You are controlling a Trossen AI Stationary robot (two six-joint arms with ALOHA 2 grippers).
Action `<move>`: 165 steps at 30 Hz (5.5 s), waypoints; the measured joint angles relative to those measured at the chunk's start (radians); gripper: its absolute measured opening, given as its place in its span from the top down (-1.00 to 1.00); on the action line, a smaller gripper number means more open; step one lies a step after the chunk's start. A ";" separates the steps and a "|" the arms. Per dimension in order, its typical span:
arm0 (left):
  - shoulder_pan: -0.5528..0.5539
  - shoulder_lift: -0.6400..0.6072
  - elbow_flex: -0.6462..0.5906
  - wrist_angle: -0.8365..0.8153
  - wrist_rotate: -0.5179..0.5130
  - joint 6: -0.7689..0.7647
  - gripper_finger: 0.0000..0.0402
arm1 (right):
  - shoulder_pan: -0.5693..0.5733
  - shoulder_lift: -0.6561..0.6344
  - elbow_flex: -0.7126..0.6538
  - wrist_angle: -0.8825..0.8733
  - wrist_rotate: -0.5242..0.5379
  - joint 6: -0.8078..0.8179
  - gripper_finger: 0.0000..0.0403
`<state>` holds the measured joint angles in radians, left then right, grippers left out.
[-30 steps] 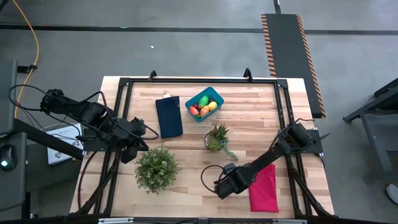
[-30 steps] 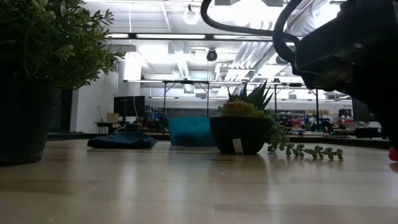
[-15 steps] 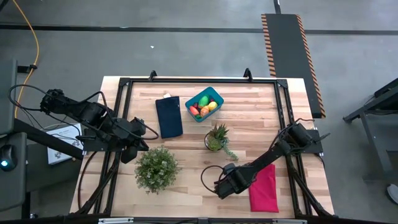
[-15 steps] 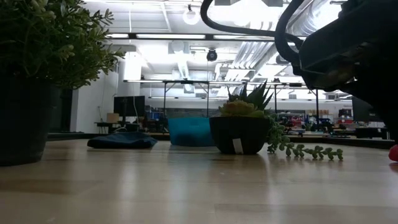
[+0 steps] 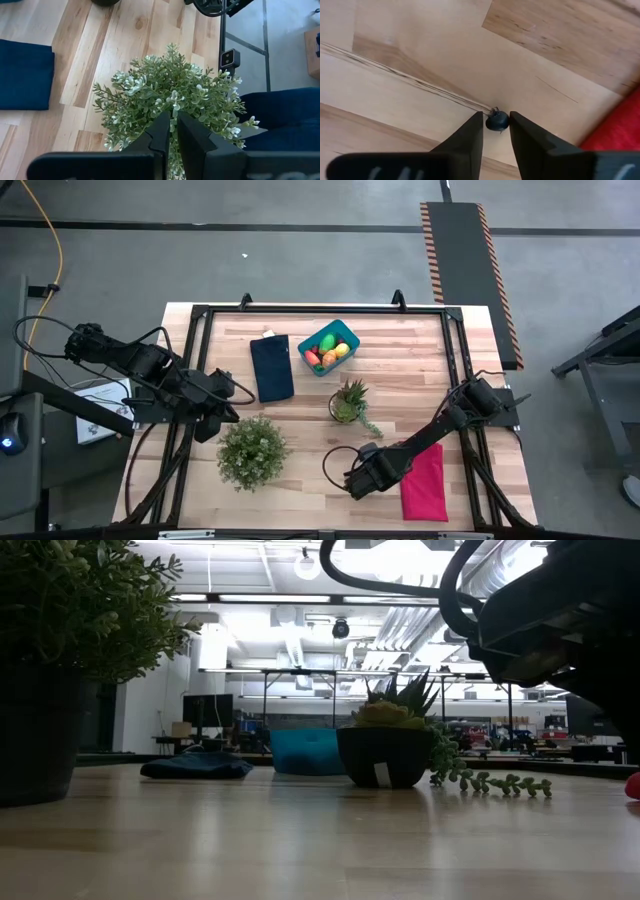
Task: Pick and placing Produce into tupperware
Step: Put the blue berry into the bin
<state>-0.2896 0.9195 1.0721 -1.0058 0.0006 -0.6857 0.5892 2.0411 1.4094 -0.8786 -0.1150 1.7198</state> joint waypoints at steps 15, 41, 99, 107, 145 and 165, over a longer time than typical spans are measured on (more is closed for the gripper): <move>0.000 0.000 0.000 0.000 0.011 -0.001 0.87 | 0.000 0.000 0.000 0.001 0.000 0.000 0.72; 0.000 0.000 0.000 0.000 0.011 0.015 0.87 | 0.000 0.000 0.156 -0.143 -0.002 -0.078 0.76; 0.001 -0.002 0.000 0.009 -0.065 0.158 0.87 | -0.384 0.000 0.796 -0.399 0.237 -0.877 0.76; 0.001 -0.002 0.000 0.010 -0.073 0.158 0.87 | -0.486 0.000 0.862 -0.465 0.237 -1.021 0.76; 0.001 -0.002 0.000 0.016 -0.282 -0.003 0.87 | -1.003 0.021 0.945 -0.506 0.075 -1.498 0.76; 0.001 -0.002 0.000 0.016 -0.310 -0.094 0.87 | -1.039 0.297 0.945 -0.525 0.069 -1.617 0.76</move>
<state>-0.2882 0.9180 1.0721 -0.9893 -0.3092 -0.7802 -0.4502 2.3378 2.3539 -1.4039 -0.0465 0.1032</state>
